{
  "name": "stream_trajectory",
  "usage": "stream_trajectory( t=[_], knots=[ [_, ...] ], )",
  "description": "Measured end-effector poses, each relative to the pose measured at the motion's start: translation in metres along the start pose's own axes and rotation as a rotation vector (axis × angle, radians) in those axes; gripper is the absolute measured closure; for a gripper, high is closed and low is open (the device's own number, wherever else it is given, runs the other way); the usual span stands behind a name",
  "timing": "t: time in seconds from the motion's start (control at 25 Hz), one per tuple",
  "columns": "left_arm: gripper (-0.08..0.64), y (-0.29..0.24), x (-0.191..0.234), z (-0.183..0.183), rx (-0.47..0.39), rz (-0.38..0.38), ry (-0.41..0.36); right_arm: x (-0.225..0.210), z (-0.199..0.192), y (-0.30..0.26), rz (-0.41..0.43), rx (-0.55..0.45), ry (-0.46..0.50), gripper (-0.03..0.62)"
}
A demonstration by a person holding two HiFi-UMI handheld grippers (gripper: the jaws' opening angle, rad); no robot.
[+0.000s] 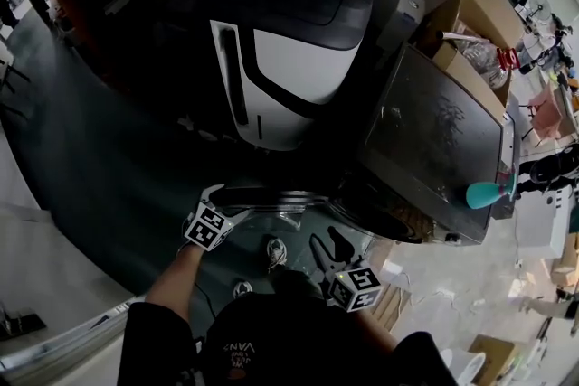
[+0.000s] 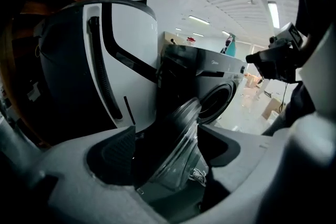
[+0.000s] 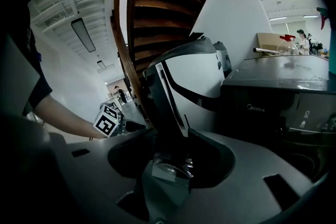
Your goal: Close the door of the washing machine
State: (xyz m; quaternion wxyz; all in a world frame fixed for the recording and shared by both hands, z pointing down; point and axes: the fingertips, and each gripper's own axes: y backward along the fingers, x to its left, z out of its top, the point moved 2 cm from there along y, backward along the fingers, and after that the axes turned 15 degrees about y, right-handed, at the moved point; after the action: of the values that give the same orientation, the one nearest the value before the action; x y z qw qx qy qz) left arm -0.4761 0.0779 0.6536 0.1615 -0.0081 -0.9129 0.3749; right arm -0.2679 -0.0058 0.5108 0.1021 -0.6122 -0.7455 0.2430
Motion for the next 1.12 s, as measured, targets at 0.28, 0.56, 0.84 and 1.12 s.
stream_trajectory(
  t=[0.28, 0.56, 0.84, 1.12],
  knots=[
    [0.16, -0.04, 0.009, -0.012, 0.227, -0.085, -0.096, -0.019, -0.005, -0.022, 0.032, 0.027, 0.001, 0.413],
    [0.15, -0.064, 0.014, -0.037, 0.442, -0.148, -0.164, -0.033, -0.005, -0.034, 0.042, 0.043, 0.011, 0.414],
    [0.15, -0.059, 0.012, -0.043, 0.468, -0.152, -0.177, -0.033, -0.016, -0.032, 0.002, 0.049, 0.009, 0.414],
    [0.149, -0.039, -0.012, -0.065, 0.505, -0.183, -0.177, -0.013, -0.028, -0.011, -0.047, 0.03, -0.031, 0.416]
  ],
)
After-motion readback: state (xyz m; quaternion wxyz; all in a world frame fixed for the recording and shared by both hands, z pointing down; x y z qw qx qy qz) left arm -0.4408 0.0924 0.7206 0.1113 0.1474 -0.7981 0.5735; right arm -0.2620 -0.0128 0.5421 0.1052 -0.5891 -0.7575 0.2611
